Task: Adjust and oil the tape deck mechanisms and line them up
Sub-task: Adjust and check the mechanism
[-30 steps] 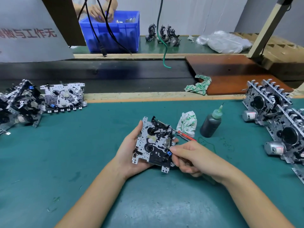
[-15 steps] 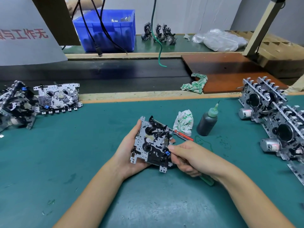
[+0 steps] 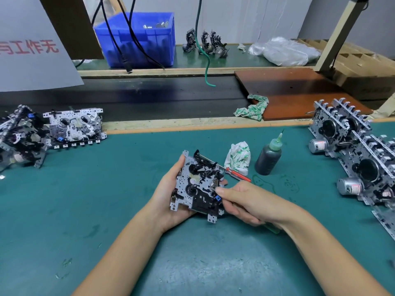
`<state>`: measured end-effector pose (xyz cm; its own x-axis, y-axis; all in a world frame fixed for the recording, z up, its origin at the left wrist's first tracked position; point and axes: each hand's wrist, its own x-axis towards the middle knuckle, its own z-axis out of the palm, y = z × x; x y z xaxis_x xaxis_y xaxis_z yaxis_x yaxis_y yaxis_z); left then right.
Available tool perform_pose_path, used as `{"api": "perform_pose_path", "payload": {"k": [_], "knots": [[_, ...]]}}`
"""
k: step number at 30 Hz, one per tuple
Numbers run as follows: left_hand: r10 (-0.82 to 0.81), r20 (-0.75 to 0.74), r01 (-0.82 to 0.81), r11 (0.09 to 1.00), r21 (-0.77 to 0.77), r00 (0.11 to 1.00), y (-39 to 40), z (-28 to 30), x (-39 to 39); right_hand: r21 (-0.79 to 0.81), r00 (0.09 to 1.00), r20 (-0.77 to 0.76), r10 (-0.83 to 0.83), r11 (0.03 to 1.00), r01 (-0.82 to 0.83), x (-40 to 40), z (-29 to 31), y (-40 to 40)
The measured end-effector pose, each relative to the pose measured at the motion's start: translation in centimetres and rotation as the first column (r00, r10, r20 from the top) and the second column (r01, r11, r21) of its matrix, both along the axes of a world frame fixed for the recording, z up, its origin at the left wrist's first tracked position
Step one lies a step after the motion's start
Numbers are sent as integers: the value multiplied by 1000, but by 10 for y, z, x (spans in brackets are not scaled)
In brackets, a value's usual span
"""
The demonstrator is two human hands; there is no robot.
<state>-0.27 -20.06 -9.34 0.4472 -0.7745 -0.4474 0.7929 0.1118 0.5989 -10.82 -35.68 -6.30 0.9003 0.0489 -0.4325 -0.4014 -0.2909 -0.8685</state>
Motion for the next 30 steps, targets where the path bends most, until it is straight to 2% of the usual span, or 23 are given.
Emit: {"api": "perform_pose_path", "payload": {"k": [11, 16, 19, 26, 30], "knots": [[20, 63, -20, 1000, 14, 998, -3, 0, -3, -1, 996, -56, 67, 998, -67, 0, 2, -4], [34, 58, -35, 999, 13, 998, -4, 3, -4, -34, 998, -8, 56, 998, -56, 0, 1, -2], [48, 9, -48, 999, 8, 999, -2, 5, -6, -50, 997, 78, -11, 999, 15, -2, -4, 2], [95, -187, -128, 976, -176, 978, 5, 12, -17, 135, 931, 171, -321, 944, 301, -7, -2, -18], [72, -242, -136, 957, -258, 968, 7, 12, -18, 2, 919, 224, -325, 943, 333, -6, -6, -21]]}}
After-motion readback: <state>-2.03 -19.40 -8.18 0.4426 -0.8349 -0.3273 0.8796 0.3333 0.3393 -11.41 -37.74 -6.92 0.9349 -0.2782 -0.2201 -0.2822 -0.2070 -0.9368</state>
